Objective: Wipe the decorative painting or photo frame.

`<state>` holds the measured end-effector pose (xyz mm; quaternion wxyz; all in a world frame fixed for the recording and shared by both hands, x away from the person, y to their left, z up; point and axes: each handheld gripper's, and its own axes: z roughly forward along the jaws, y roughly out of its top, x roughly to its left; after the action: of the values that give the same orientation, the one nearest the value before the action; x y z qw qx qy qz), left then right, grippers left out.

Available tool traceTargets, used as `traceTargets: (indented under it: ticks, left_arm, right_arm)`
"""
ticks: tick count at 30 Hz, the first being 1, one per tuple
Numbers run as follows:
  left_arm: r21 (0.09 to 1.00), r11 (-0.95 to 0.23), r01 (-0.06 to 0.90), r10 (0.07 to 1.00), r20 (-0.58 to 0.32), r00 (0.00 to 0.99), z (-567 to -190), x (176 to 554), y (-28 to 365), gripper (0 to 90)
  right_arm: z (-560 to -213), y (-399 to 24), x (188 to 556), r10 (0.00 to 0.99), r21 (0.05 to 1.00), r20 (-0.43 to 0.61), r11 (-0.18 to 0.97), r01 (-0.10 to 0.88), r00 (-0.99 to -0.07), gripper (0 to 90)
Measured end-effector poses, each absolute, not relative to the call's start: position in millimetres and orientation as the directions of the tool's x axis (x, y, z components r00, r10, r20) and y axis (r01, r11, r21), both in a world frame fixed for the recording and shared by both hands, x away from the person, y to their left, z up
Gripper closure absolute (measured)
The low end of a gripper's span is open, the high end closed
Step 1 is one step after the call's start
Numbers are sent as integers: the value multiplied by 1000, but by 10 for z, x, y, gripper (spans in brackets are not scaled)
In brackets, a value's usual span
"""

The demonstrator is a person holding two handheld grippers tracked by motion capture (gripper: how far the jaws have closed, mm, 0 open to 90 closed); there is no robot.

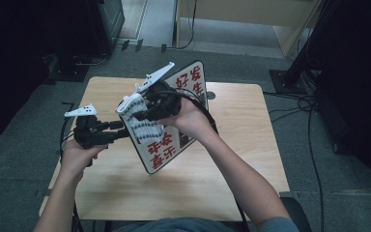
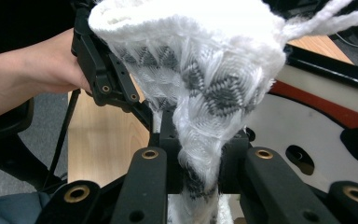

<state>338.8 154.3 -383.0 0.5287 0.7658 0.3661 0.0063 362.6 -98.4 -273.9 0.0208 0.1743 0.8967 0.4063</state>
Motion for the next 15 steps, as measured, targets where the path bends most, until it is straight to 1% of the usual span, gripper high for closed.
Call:
traceTargets:
  ticks: [15]
  left_arm:
    - [815, -168, 554, 561, -383, 734, -3838, 3384, 1548, 426]
  right_arm:
    - [-2900, -1012, 3620, 315, 730, 133, 610, 308, -940, 762]
